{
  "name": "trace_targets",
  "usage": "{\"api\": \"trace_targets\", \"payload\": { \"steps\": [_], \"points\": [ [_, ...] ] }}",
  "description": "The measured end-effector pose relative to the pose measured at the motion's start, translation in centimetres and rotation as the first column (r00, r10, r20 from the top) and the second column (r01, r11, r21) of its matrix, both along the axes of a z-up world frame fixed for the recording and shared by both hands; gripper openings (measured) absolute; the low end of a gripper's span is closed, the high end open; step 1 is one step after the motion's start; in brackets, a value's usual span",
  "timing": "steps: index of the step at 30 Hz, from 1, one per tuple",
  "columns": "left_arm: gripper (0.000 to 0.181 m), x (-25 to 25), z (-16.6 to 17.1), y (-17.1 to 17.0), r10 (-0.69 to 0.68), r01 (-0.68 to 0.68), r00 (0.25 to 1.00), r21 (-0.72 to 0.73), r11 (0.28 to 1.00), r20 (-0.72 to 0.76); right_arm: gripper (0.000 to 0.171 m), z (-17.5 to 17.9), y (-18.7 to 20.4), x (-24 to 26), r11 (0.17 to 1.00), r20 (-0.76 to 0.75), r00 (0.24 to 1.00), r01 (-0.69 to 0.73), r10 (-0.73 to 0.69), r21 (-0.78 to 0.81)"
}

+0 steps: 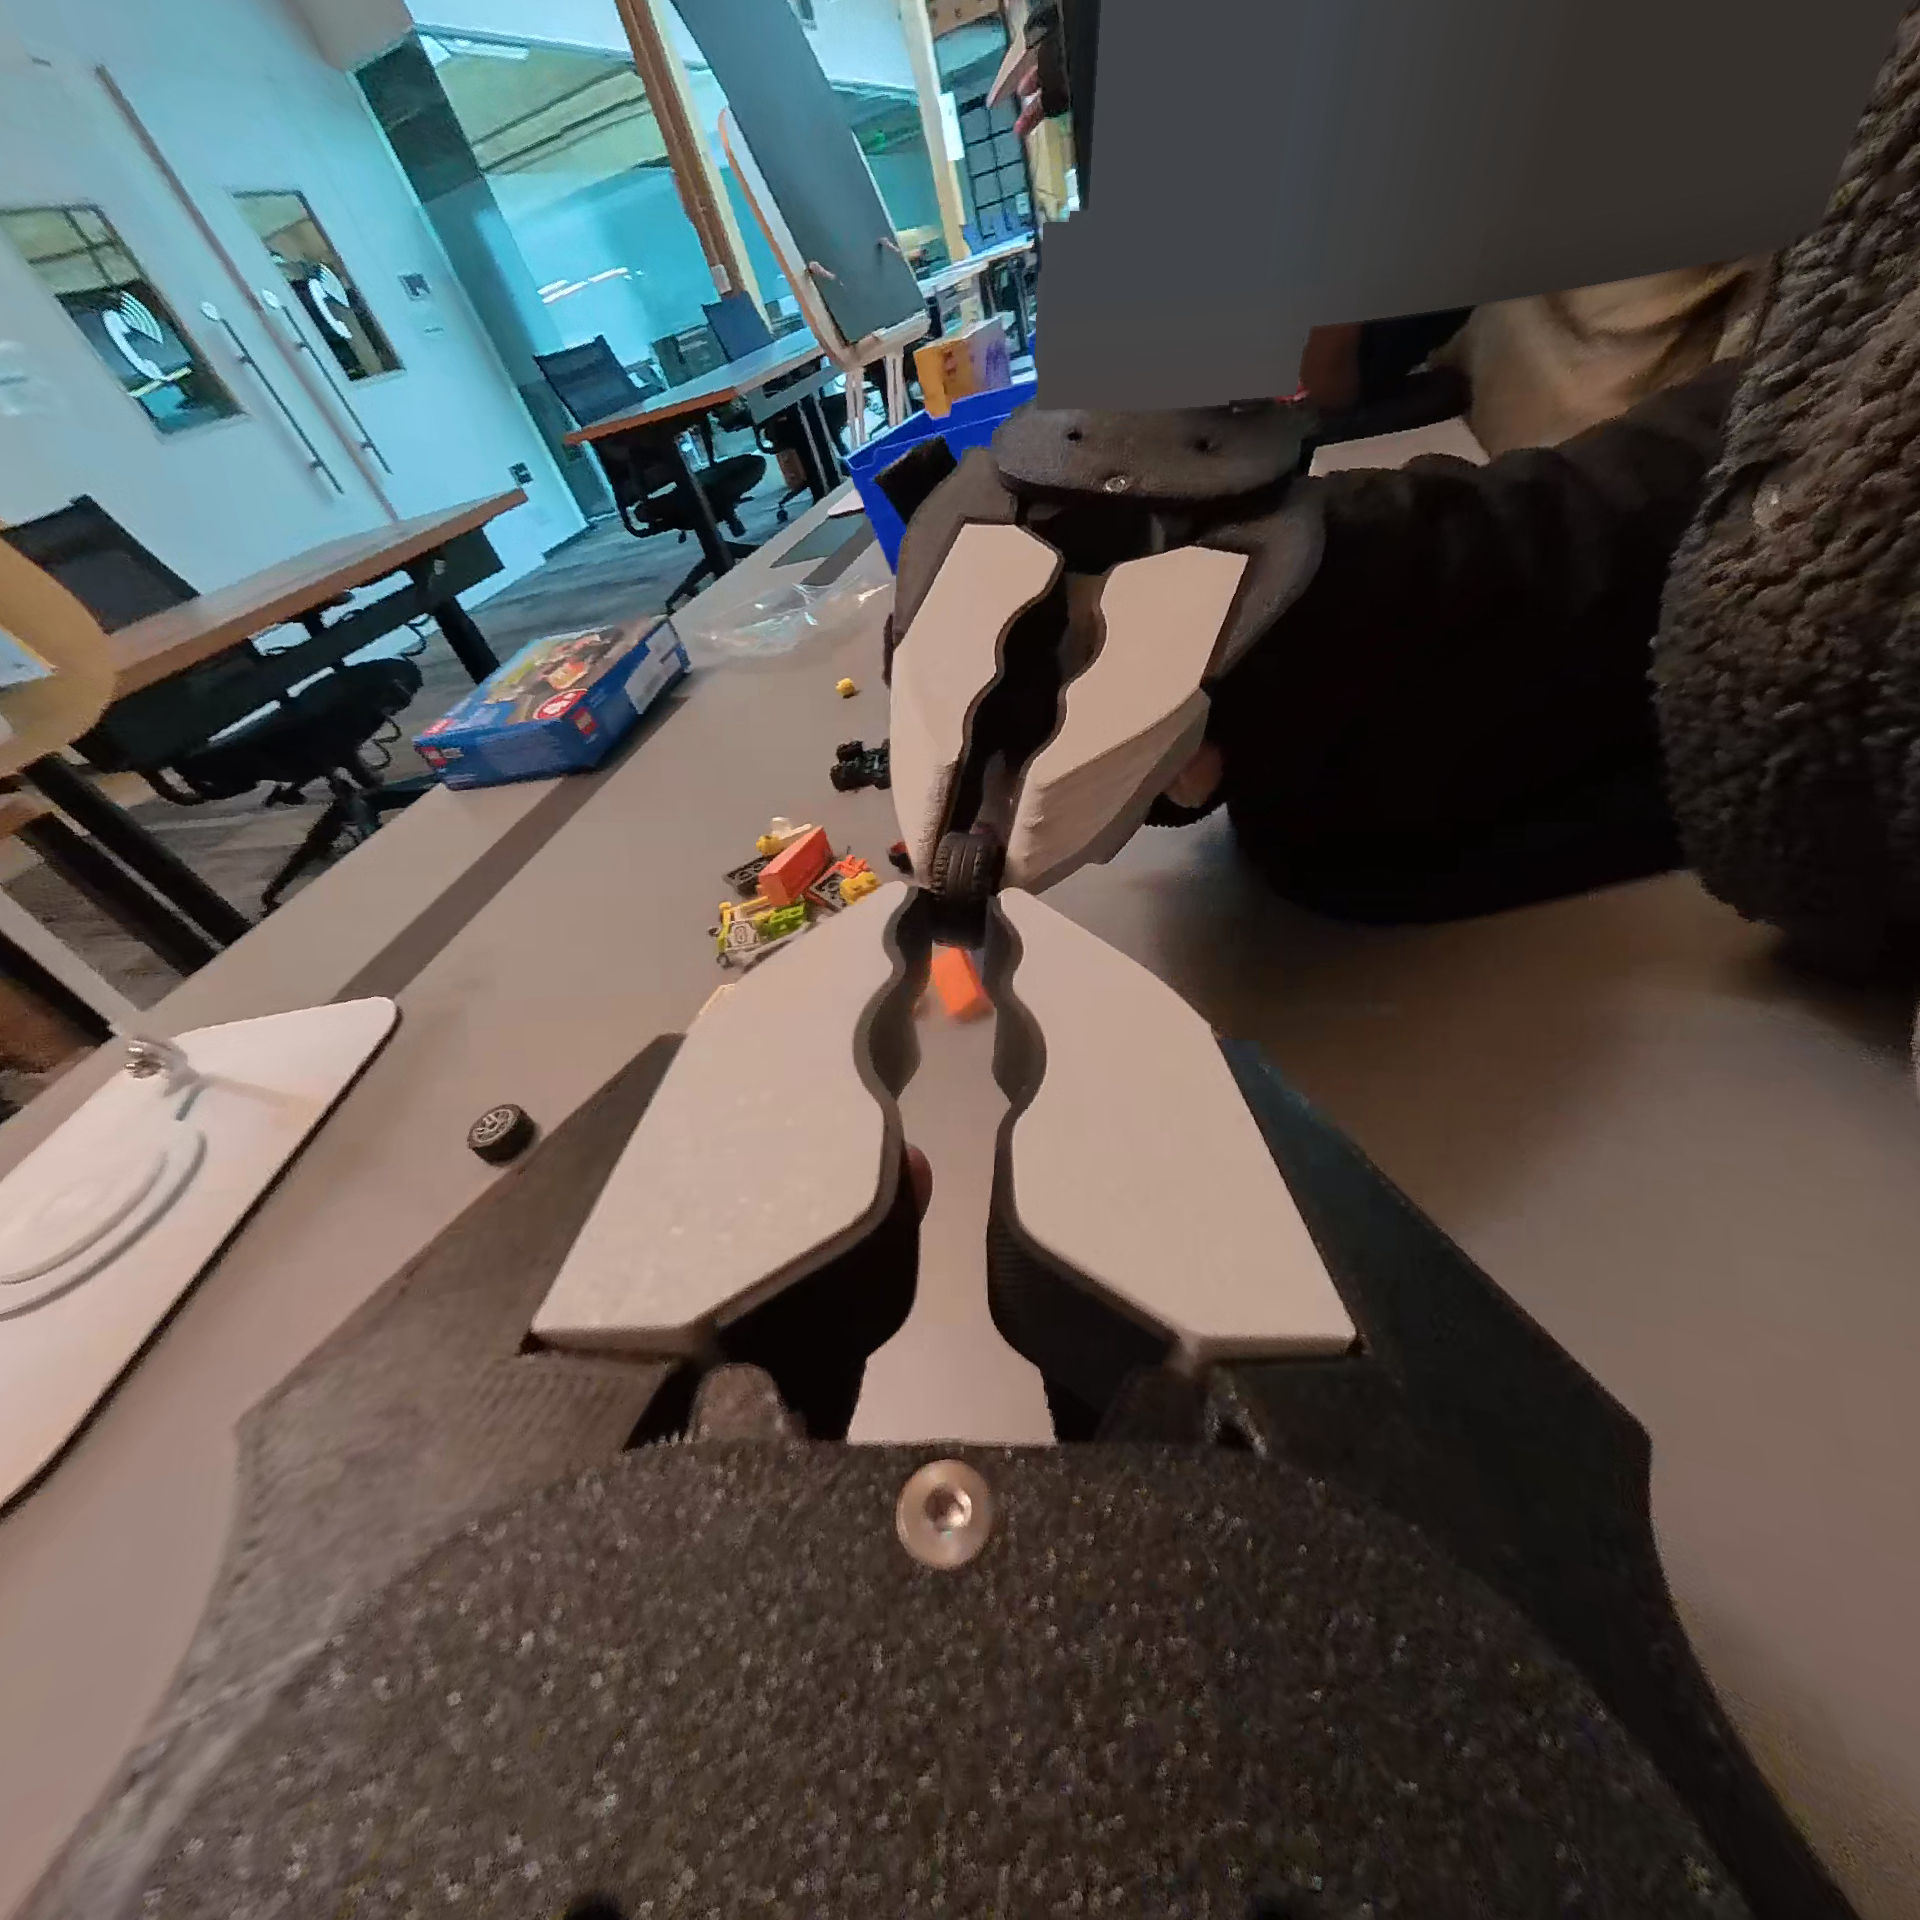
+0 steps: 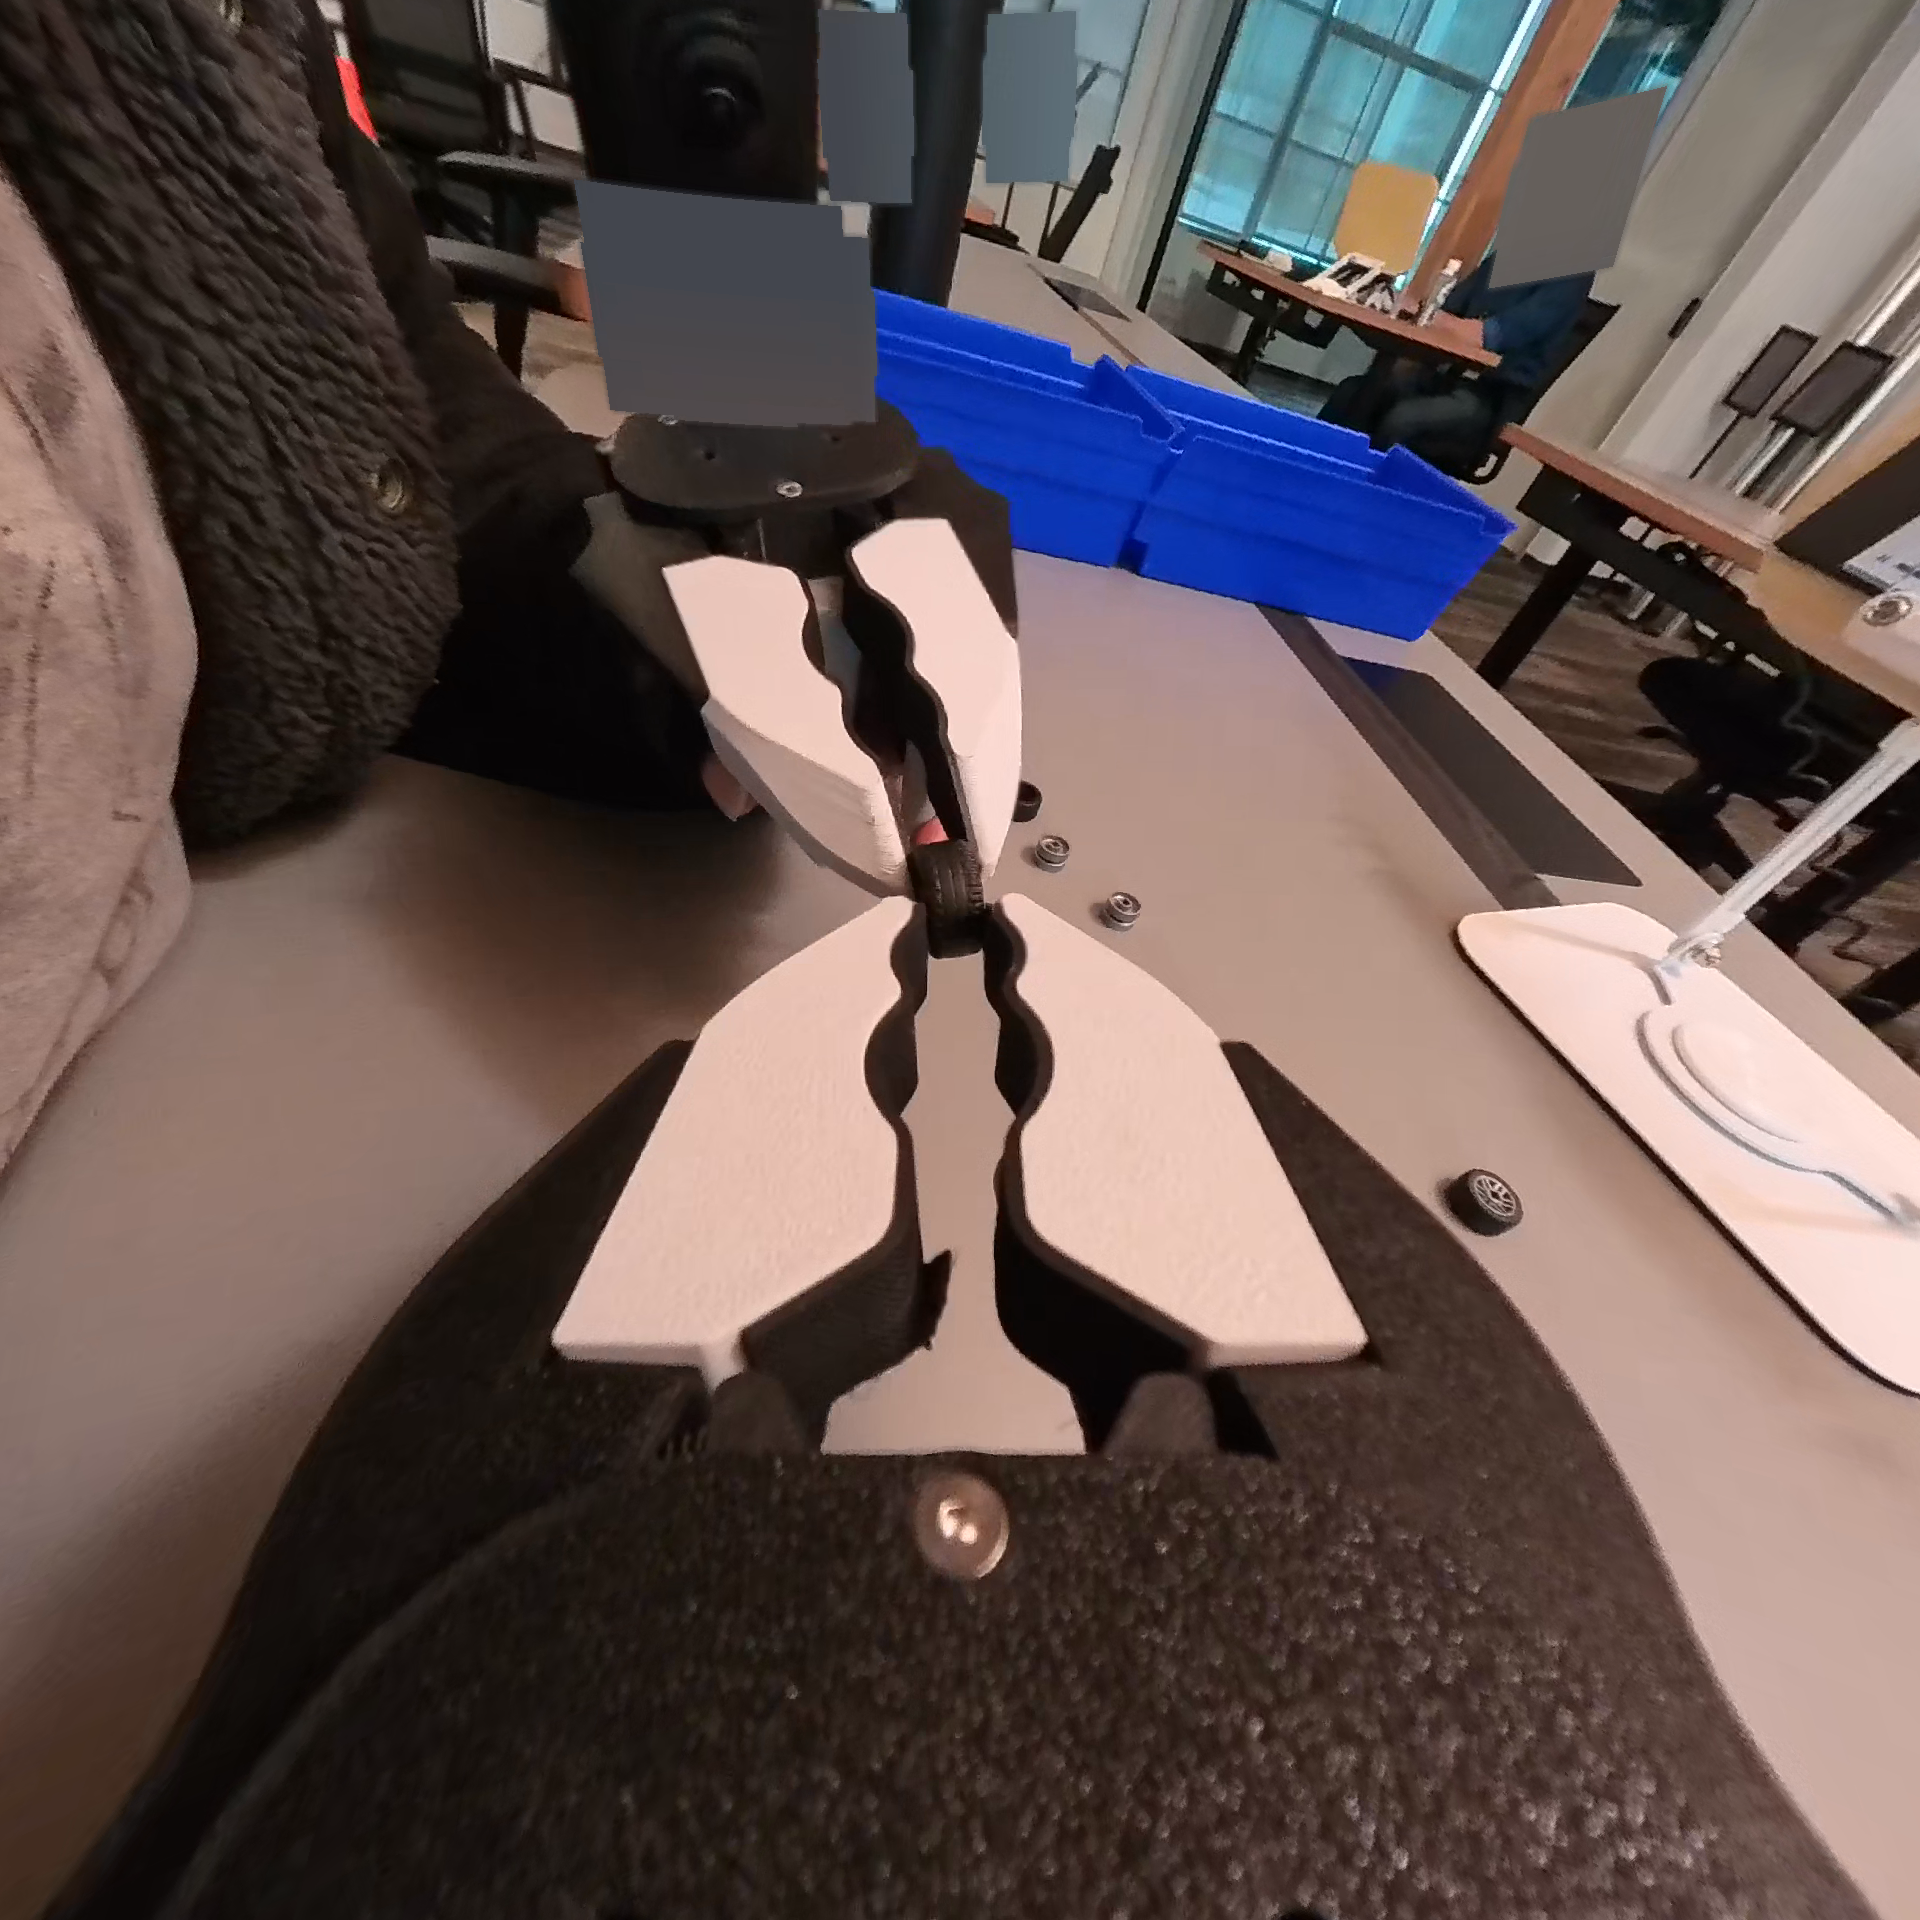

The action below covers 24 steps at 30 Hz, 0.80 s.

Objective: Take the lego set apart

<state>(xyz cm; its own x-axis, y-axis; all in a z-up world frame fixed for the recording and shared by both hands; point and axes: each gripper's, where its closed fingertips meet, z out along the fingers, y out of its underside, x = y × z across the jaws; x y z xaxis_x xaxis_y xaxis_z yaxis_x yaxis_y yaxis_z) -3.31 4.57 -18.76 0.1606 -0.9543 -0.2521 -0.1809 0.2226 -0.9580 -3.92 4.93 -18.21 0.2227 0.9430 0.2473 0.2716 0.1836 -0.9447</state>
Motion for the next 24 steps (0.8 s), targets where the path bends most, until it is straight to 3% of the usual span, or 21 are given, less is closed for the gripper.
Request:
{"api": "trace_targets", "payload": {
  "steps": [24],
  "points": [
    [0.01, 0.07, 0.02, 1.01, 0.122, -0.121, 0.992, 0.032, 0.992, -0.017, 0.009, -0.38, 0.97, 0.34, 0.994, 0.047, 0.994, 0.1, -0.101, 0.034]
  ]
}}
